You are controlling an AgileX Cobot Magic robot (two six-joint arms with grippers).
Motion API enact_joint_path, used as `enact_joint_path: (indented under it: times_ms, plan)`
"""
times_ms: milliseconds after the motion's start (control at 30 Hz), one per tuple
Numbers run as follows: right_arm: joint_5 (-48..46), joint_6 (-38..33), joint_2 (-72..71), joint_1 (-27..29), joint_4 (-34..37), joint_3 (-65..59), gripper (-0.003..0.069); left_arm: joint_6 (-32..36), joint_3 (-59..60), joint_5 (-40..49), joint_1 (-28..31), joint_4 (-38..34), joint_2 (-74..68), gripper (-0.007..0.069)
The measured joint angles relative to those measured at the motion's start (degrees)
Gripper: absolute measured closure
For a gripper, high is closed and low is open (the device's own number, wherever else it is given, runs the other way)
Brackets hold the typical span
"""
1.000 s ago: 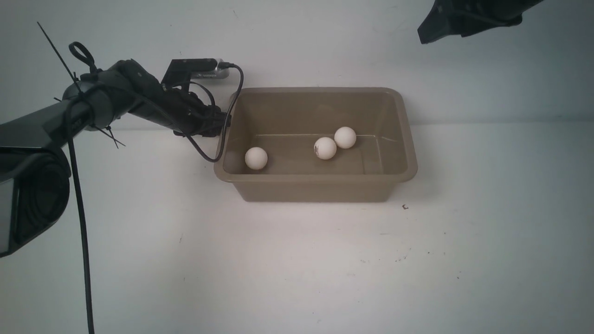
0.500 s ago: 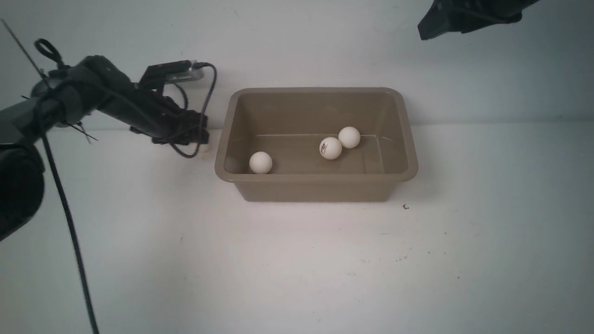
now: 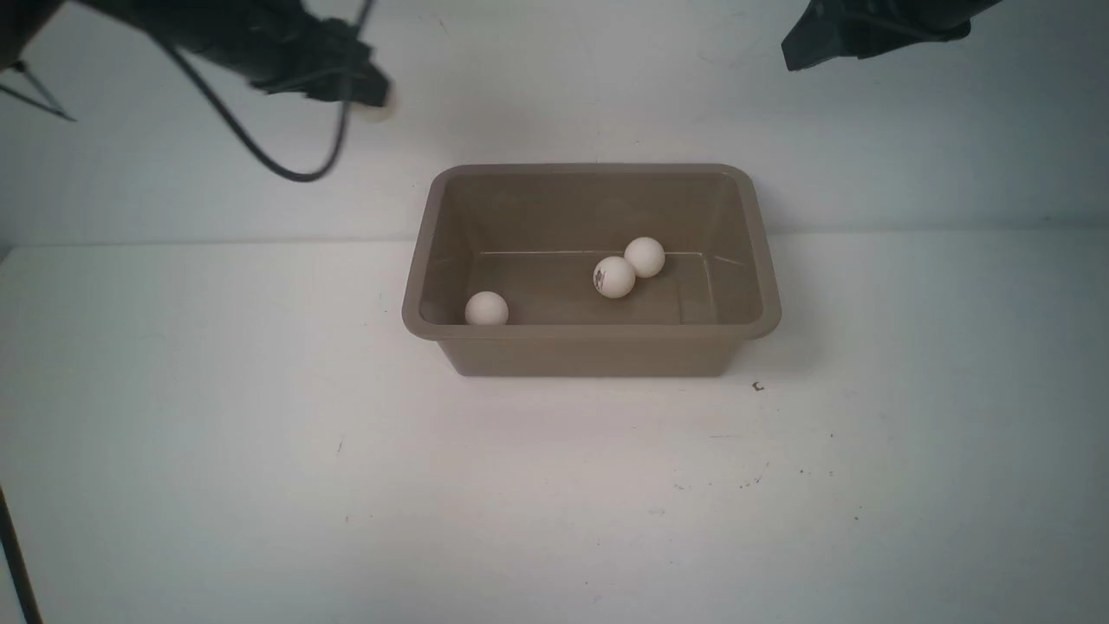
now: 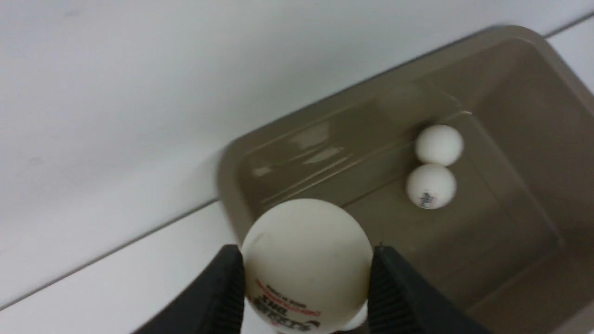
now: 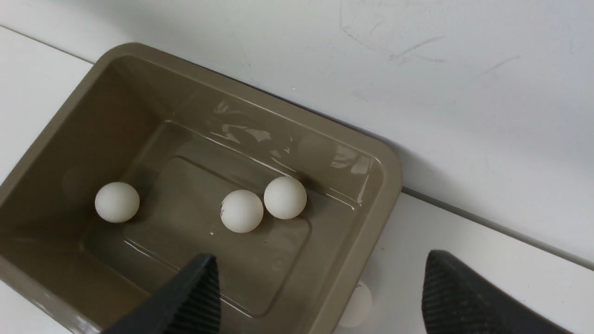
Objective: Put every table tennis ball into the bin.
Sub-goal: Use the left arm to put the table tennis ball into the box
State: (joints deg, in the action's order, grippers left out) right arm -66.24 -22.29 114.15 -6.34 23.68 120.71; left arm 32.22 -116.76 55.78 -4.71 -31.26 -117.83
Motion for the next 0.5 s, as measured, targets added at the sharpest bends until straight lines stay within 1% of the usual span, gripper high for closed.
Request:
enact_joint_path:
  times_ms: [33,67,133,300,500]
  plan:
    - [0.0,0.0,0.0,0.0,0.0,0.0,0.0134,0.0,0.0,0.0,0.0,0.0,0.0,0.0315]
    - [-0.3,-0.7,0.0,0.0,0.0,0.0,0.0134,-0.6,0.0,0.5,-2.8,1.5,-1.1,0.0315]
    - [-1.1,-1.2,0.0,0.0,0.0,0.0,0.0134,-1.3,0.0,0.7,-5.3,3.4,-2.6,0.0315]
    - [-2.6,-1.4,-0.2,0.3,0.5,0.0,0.0134,-3.1,0.1,0.7,-10.0,8.6,-6.1,0.0315]
    - [-2.9,-1.8,-2.0,2.3,3.4,0.0,0.0134,-3.5,0.1,1.4,-11.7,10.7,-7.3,0.0315]
